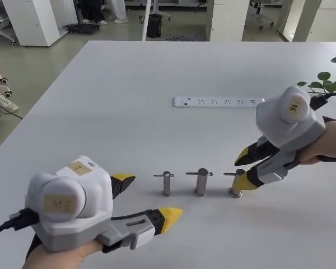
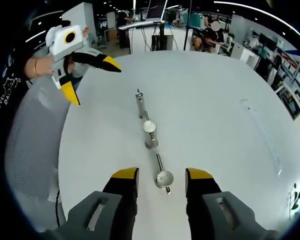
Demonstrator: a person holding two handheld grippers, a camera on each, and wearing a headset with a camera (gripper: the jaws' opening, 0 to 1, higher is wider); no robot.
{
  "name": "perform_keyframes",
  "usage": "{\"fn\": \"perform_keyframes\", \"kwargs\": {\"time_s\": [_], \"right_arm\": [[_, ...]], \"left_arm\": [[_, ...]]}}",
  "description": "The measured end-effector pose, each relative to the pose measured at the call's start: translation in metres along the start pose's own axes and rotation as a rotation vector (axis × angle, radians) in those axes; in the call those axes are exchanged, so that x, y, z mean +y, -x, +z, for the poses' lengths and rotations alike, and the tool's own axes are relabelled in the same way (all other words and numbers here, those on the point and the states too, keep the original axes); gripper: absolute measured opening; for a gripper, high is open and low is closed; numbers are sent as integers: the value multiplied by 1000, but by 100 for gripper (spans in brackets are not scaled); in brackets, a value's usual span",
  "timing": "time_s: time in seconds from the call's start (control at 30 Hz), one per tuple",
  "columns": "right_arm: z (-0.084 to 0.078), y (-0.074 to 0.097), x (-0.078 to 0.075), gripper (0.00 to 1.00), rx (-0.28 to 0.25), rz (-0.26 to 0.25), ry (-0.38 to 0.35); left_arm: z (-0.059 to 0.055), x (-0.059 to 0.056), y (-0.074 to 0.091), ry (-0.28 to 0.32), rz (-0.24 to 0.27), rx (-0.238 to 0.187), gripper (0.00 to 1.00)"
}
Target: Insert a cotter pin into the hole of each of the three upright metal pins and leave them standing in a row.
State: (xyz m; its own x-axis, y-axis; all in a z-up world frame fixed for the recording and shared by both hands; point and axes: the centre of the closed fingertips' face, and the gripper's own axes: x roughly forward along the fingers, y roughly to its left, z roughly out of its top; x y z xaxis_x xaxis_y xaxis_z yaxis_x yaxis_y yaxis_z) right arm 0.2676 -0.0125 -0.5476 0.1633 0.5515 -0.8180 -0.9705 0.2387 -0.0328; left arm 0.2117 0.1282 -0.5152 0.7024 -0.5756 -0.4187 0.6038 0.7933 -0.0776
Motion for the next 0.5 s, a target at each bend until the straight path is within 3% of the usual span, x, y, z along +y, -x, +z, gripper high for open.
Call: {"fn": "perform_keyframes", "kwargs": {"time_s": [0.17,0.3,0.5], "right_arm": [[4,7,9,41,-36,-16,-60],[6,12,13,42,-72,-52,-119],[5,17,17,50,-114,-96,-207]], "left_arm": [[4,2,0,0,5,-6,68],[5,3,0,13,6,7,70],[9,4,2,23,14,-7,73]]}}
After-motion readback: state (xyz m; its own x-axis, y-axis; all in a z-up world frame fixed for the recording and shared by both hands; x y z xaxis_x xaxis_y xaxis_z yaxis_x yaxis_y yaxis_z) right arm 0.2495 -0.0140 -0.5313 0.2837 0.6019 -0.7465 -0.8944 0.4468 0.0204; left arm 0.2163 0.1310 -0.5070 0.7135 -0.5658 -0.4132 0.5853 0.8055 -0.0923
